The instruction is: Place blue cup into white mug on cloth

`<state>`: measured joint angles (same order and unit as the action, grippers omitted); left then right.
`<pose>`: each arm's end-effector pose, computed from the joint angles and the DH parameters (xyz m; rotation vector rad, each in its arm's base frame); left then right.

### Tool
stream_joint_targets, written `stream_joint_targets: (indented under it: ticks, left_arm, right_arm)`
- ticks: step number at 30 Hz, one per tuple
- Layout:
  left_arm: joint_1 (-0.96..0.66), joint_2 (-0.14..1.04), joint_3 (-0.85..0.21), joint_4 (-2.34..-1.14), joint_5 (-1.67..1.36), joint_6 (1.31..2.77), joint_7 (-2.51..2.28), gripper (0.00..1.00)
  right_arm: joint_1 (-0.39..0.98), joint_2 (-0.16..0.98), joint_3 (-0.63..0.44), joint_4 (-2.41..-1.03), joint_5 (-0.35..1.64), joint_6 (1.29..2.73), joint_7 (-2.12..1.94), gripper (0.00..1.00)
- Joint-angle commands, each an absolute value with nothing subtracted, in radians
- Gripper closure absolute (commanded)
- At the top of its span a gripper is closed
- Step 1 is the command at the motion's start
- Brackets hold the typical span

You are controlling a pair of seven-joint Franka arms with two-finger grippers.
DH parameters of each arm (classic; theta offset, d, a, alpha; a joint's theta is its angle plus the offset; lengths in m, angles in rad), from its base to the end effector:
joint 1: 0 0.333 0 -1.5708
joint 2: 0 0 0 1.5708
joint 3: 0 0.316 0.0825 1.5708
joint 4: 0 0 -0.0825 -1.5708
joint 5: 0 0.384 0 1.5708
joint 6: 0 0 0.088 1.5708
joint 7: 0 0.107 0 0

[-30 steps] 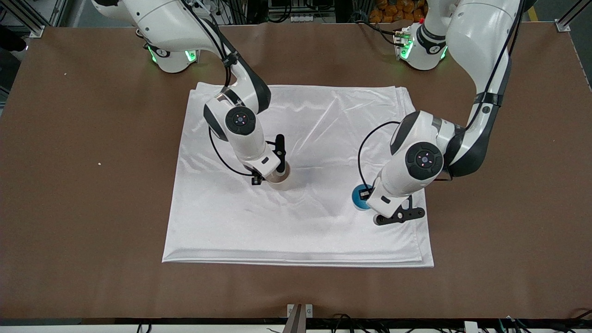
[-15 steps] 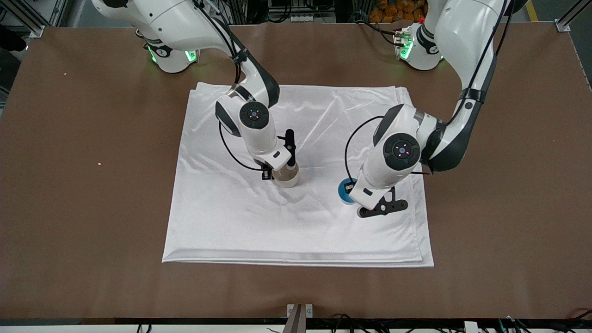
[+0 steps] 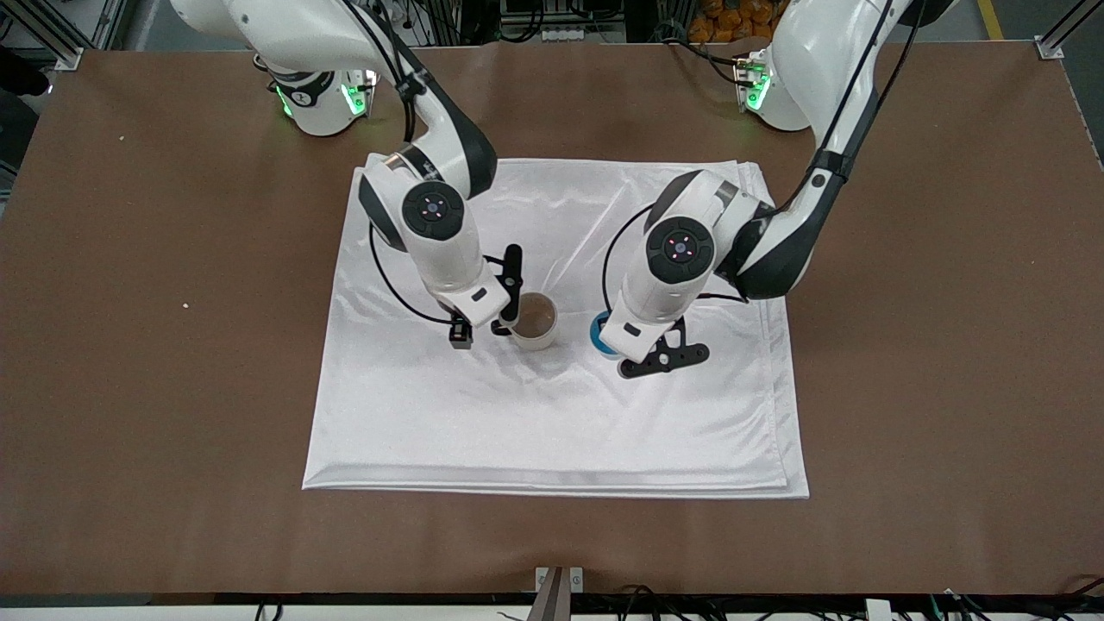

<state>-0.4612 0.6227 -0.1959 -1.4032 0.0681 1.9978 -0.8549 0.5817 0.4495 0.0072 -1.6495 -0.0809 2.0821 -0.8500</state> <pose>0.5866 -0.4131 0.3436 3.0977 0.3171 -0.0745 0.5606 0.3689 0.3512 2.2739 2.0730 -0.0391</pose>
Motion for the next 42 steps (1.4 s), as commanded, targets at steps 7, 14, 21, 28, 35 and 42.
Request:
stream_joint_targets:
  ticks: [7,14,21,28,35,42]
  left_arm:
    - [-0.554,0.621,-0.186,-1.402,0.089,2.02,-0.939,1.0]
    - [-0.589,0.638,-0.186,-1.399,0.089,2.078,-0.973,1.0]
    - [-0.614,0.667,-0.184,-1.401,0.091,2.161,-0.989,1.0]
    - [-0.629,0.687,-0.184,-1.401,0.092,2.212,-1.0,1.0]
    - [-0.637,0.703,-0.184,-1.401,0.091,2.217,-1.0,1.0]
    - [-0.643,0.729,-0.184,-1.401,0.092,2.238,-0.999,1.0]
  right_arm:
    - [0.46,0.216,0.008,-1.667,-0.094,1.878,-0.735,0.17]
    - [0.351,0.144,0.002,-1.631,-0.095,1.806,-0.703,0.16]
    - [0.226,0.104,-0.023,-1.62,-0.08,1.787,-0.686,0.18]
    - [0.161,0.078,-0.055,-1.611,-0.083,1.729,-0.637,0.21]
    - [0.104,0.087,-0.092,-1.5,-0.084,1.632,-0.586,0.2]
    - [0.045,0.086,-0.094,-1.476,-0.083,1.629,-0.534,0.18]
